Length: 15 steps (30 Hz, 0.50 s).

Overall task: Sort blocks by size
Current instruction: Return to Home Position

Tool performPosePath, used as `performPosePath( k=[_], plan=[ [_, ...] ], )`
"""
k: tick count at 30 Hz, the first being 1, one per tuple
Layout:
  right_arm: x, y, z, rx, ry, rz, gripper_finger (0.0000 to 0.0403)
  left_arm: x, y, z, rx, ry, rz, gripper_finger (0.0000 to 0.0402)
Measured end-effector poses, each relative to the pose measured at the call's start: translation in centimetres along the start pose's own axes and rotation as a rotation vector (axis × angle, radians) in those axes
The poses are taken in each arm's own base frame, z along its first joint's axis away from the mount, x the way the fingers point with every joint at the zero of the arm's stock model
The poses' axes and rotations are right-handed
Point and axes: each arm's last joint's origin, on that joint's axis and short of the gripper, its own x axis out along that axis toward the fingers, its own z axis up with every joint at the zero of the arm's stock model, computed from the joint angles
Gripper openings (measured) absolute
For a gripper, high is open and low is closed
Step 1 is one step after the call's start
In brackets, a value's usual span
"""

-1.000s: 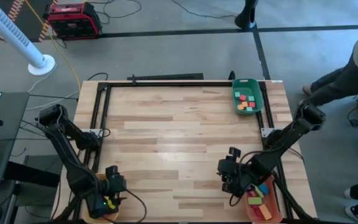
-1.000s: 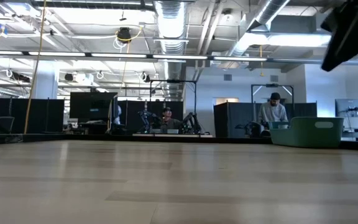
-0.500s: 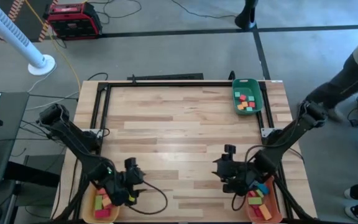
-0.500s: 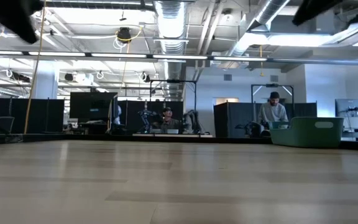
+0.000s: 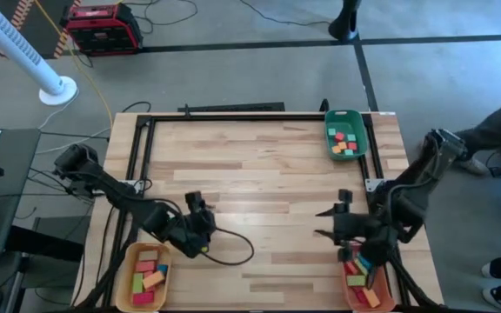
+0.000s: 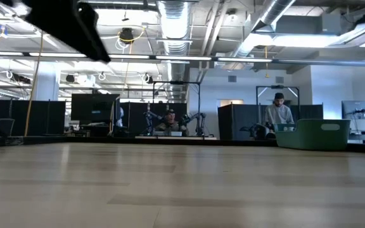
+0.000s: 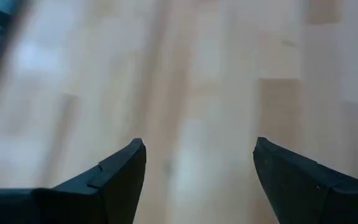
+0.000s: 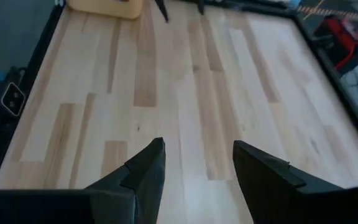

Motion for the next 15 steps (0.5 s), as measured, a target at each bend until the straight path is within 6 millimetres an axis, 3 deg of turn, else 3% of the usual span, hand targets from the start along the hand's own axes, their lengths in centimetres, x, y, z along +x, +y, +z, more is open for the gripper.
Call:
performPosePath(
  k=[7,15],
  plan=[
    [-3.6,-1.1,-2.0,0.003,-0.081,-0.083,0.0216,-2.7,1.8,-0.4,0.108,-0.218,0.323,0.0285],
    [-5.4,-2.3,-6.9,0.085,-0.256,-0.094,0.0214,-5.0,5.8,-4.2,-0.006,-0.368,0.28,0.0285]
  ],
)
